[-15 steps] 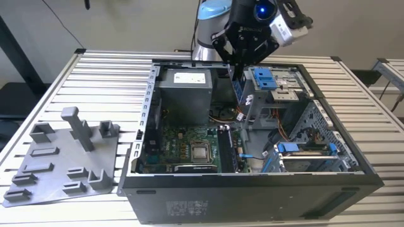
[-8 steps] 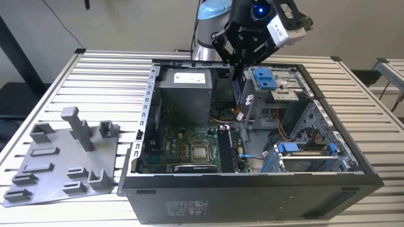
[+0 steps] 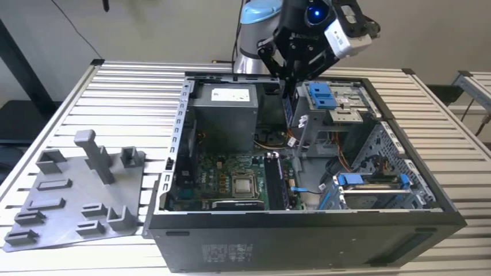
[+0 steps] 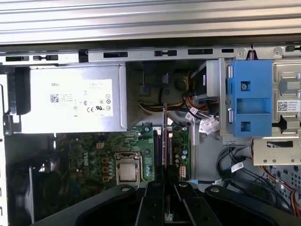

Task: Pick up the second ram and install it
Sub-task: 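Insert the second ram into the second slot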

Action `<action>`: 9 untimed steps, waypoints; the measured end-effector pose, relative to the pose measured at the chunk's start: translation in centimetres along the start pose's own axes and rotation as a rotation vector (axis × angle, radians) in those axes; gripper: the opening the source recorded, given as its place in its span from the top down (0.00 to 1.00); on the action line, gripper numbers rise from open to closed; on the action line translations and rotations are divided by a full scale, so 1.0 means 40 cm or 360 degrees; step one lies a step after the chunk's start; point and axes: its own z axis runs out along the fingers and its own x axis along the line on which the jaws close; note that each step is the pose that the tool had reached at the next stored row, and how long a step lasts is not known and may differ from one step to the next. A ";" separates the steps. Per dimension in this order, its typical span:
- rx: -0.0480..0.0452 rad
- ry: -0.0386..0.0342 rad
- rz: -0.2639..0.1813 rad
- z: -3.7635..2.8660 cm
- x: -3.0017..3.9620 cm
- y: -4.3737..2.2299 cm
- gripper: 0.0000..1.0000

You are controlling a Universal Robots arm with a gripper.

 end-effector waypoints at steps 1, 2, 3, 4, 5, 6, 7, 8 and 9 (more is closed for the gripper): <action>0.0000 0.0000 0.0012 0.002 -0.001 0.000 0.86; -0.0001 -0.0001 0.0027 0.003 -0.002 0.000 0.86; -0.0001 -0.0001 0.0041 0.005 -0.003 0.000 0.86; -0.0001 -0.0001 0.0053 0.006 -0.004 0.000 0.86; -0.0001 -0.0001 0.0061 0.008 -0.006 0.000 0.86; -0.0002 -0.0001 0.0065 0.009 -0.007 0.000 0.86; -0.0002 -0.0002 0.0067 0.011 -0.009 0.000 0.86; -0.0002 -0.0002 0.0068 0.012 -0.012 0.000 0.86; -0.0002 -0.0002 0.0068 0.014 -0.015 0.001 0.86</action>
